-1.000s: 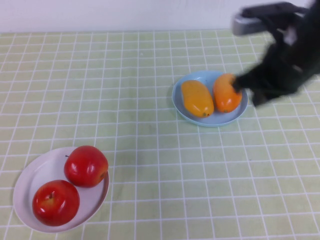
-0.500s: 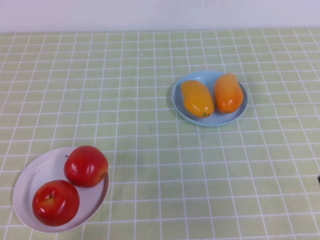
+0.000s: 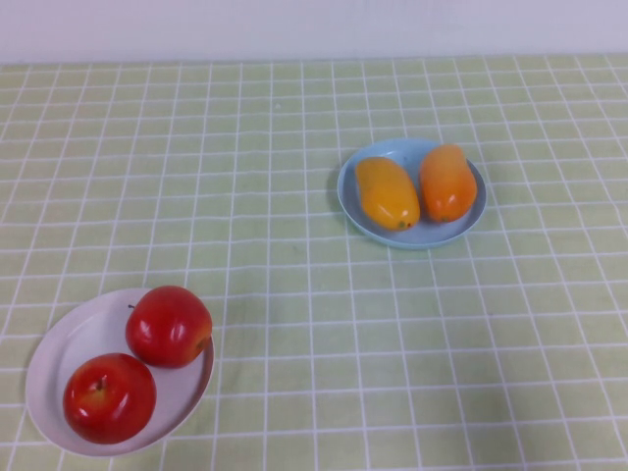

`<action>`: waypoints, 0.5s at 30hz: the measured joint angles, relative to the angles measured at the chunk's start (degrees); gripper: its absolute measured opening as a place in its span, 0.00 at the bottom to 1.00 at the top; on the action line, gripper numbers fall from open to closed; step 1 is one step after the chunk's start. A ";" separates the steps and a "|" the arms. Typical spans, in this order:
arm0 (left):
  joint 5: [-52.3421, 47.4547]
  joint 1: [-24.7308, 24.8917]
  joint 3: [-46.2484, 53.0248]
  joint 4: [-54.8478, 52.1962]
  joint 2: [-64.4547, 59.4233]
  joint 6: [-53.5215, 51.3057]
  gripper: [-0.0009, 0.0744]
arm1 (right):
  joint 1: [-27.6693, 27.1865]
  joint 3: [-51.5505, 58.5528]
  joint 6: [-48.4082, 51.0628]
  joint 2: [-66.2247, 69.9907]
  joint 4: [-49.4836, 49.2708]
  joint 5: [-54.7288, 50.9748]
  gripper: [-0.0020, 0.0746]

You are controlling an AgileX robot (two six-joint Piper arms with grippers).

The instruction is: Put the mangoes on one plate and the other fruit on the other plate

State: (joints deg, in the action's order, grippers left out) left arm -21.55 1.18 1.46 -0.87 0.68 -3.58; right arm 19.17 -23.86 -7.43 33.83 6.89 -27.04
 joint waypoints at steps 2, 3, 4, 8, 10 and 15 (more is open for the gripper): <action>0.00 0.00 0.00 0.00 0.00 0.00 0.02 | -4.55 5.03 0.00 -3.86 0.49 8.05 0.01; 0.00 0.00 0.00 0.00 0.00 0.00 0.02 | -6.99 7.65 0.00 -5.89 0.61 11.78 0.01; 0.00 0.00 0.00 0.00 0.00 0.00 0.02 | -9.25 10.11 0.00 -8.00 0.76 14.91 0.01; 0.00 0.00 0.00 0.00 0.00 0.00 0.02 | -14.79 17.68 0.00 -15.69 0.33 21.31 0.01; 0.00 0.00 0.00 0.00 0.00 0.00 0.02 | -16.00 20.46 0.00 -19.80 -1.14 22.21 0.01; 0.00 0.00 0.00 0.00 0.00 0.00 0.02 | -16.74 24.31 0.00 -28.12 -2.80 22.67 0.01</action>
State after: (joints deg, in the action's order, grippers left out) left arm -21.55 1.18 1.46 -0.87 0.68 -3.58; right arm 2.43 0.45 -7.43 5.71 4.09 -4.36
